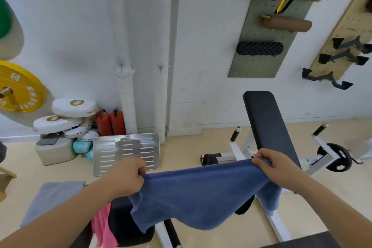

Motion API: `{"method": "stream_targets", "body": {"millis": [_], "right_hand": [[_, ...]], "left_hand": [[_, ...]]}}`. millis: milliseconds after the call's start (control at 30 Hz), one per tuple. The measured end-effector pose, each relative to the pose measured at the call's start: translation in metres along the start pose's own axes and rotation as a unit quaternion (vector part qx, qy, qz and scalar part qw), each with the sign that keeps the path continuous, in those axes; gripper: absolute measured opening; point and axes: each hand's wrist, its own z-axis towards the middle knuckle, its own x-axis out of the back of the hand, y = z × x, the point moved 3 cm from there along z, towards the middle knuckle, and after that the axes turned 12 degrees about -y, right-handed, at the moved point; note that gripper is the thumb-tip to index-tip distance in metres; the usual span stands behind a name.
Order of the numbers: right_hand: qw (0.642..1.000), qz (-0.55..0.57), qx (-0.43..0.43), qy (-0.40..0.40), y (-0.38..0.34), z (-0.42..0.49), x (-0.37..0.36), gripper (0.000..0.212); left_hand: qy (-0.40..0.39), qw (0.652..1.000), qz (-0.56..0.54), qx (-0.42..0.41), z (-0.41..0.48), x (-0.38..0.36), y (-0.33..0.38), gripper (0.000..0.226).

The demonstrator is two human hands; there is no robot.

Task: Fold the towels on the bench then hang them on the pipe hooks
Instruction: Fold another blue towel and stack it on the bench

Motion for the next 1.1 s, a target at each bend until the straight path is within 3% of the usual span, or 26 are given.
{"method": "stream_targets", "body": {"millis": [167, 333, 467, 567, 700, 800, 933, 1100], "right_hand": [[0.999, 0.021, -0.022, 0.038, 0.02, 0.016, -0.001, 0.021], [0.989, 0.094, -0.077, 0.088, 0.023, 0.03, -0.013, 0.024], [0.987, 0.142, -0.037, 0.06, -0.022, 0.031, -0.031, 0.022], [0.986, 0.166, 0.03, 0.01, -0.077, 0.023, -0.047, 0.016], [0.968, 0.195, 0.135, -0.077, -0.144, 0.008, -0.067, 0.012], [0.951, 0.213, 0.196, -0.11, -0.166, 0.002, -0.075, 0.011], [0.949, 0.197, 0.206, -0.136, -0.168, 0.006, -0.084, 0.011], [0.955, 0.183, 0.144, -0.184, -0.139, 0.021, -0.105, 0.019]], "left_hand": [[-0.013, 0.998, -0.053, 0.023, -0.002, 0.003, -0.022, 0.029], [0.017, 0.972, -0.23, 0.054, 0.004, 0.0, -0.021, 0.032], [0.027, 0.947, -0.318, 0.033, -0.003, 0.003, 0.004, 0.033], [0.012, 0.957, -0.282, -0.069, -0.021, 0.008, 0.051, 0.03], [0.051, 0.951, -0.236, -0.196, -0.04, 0.01, 0.102, 0.025], [0.091, 0.949, -0.235, -0.188, -0.044, 0.007, 0.099, 0.041], [0.144, 0.956, -0.169, -0.191, -0.051, 0.005, 0.079, 0.014], [0.168, 0.949, -0.241, -0.115, -0.06, 0.003, 0.044, 0.011]]}}
